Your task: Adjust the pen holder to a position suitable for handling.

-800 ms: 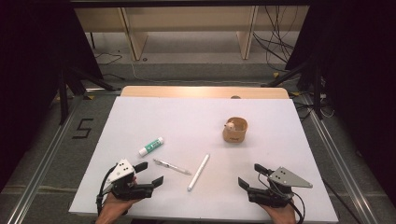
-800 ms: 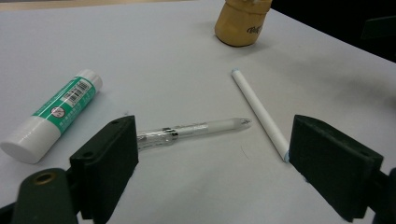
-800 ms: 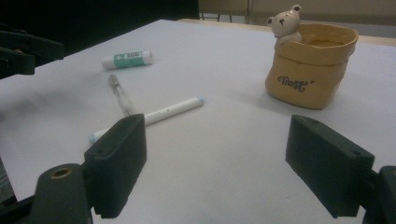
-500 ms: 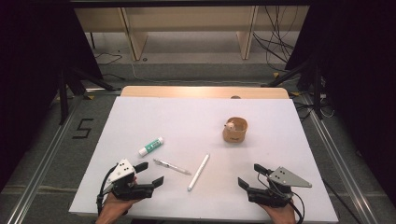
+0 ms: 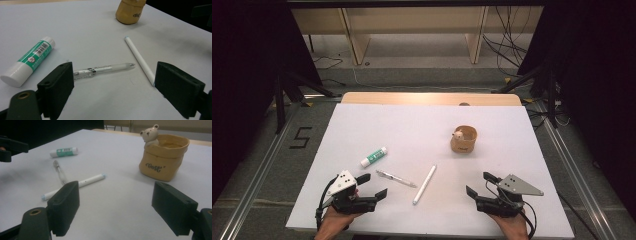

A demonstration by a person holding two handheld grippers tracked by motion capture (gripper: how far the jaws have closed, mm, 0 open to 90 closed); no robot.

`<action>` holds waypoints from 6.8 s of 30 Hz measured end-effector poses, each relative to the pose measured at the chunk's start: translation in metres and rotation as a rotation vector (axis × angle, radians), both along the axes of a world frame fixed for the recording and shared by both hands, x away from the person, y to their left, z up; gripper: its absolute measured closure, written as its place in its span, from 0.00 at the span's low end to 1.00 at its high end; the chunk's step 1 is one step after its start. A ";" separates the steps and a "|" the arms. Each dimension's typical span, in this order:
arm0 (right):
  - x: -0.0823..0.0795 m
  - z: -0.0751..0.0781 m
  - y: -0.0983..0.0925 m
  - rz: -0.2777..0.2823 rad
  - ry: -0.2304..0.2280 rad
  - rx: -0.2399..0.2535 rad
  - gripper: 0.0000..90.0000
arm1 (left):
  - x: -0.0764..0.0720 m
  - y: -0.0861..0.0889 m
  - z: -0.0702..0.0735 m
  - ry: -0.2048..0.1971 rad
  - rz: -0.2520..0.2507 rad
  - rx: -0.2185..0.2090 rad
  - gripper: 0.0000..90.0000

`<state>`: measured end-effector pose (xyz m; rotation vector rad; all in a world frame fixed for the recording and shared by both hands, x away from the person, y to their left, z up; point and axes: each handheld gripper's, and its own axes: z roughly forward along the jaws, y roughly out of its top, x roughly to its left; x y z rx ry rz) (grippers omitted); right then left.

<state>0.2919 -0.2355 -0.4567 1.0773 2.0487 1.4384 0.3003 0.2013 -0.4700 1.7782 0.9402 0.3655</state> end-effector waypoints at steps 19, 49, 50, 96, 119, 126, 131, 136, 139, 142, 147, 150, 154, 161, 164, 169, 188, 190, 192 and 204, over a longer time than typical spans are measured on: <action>0.050 0.016 -0.009 -0.096 0.003 -0.039 0.36 | 0.001 0.003 0.000 0.000 0.019 0.002 0.17; 0.146 -0.012 -0.019 -0.315 0.126 -0.063 1.00 | 0.002 0.003 -0.001 0.009 0.032 -0.002 0.17; 0.149 -0.014 -0.018 -0.320 0.135 -0.073 1.00 | 0.002 0.003 -0.001 0.008 0.032 -0.002 0.17; 0.170 -0.033 0.035 -0.293 0.283 -0.175 1.00 | 0.004 0.004 0.000 0.007 0.025 0.010 0.17; 0.181 -0.031 0.103 -0.196 0.272 -0.231 1.00 | 0.003 0.005 0.001 0.005 0.026 0.004 0.17; 0.184 -0.030 0.111 -0.192 0.271 -0.237 1.00 | 0.003 0.005 0.001 0.005 0.025 0.002 0.17; 0.185 -0.030 0.115 -0.188 0.271 -0.239 1.00 | 0.003 0.005 0.001 0.004 0.025 0.002 0.17; 0.186 -0.031 0.119 -0.185 0.269 -0.238 1.00 | 0.003 0.005 0.001 0.005 0.026 0.002 0.17; 0.187 -0.030 0.120 -0.185 0.270 -0.237 1.00 | 0.003 0.005 0.001 0.005 0.025 0.000 0.17; 0.188 -0.030 0.121 -0.187 0.271 -0.241 1.00 | 0.003 0.005 0.001 0.005 0.026 -0.001 0.17; 0.187 -0.027 0.117 -0.186 0.261 -0.226 0.99 | 0.003 0.006 0.001 0.006 0.029 0.001 0.17; 0.185 -0.021 0.110 -0.198 0.245 -0.214 0.97 | 0.003 0.007 0.001 0.004 0.030 0.000 0.17; 0.177 -0.011 0.098 -0.182 0.218 -0.188 0.86 | 0.004 0.009 0.001 0.004 0.037 -0.002 0.17; 0.147 -0.002 0.080 -0.108 0.176 -0.130 0.60 | 0.007 0.013 0.000 0.010 0.059 -0.002 0.17; 0.136 -0.002 0.072 -0.088 0.174 -0.095 0.56 | 0.008 0.014 0.000 0.012 0.069 -0.005 0.17; 0.119 -0.001 0.063 -0.056 0.166 -0.026 0.48 | 0.011 0.019 0.000 0.016 0.089 -0.010 0.17; 0.074 0.006 0.059 0.052 0.132 -0.013 0.36 | 0.039 0.036 0.002 0.052 0.195 0.022 0.17; 0.071 0.006 0.057 0.057 0.128 -0.008 0.35 | 0.043 0.037 0.003 0.053 0.202 0.030 0.17; 0.069 0.006 0.055 0.060 0.127 -0.001 0.35 | 0.047 0.038 0.004 0.053 0.208 0.037 0.17; 0.054 0.006 0.048 0.076 0.127 0.025 0.33 | 0.067 0.044 0.004 0.085 0.208 0.099 0.17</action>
